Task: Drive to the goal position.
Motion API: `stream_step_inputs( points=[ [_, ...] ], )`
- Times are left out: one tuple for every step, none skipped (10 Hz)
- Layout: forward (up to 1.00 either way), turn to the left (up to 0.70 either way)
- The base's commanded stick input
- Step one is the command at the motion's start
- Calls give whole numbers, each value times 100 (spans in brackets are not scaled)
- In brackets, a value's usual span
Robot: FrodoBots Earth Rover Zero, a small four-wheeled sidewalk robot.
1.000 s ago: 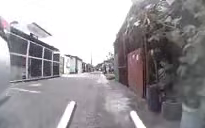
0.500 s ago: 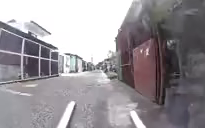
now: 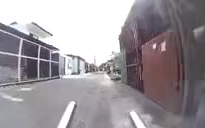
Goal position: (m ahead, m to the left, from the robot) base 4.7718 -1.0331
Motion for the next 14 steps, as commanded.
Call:
stream_step_inputs(
  points=[
    [85,0],
    [85,0],
    [85,0],
    [85,0],
    [85,0],
    [85,0],
    [85,0],
    [85,0],
    [85,0],
    [85,0],
    [85,0],
    [85,0],
    [85,0],
    [85,0]
  ],
)
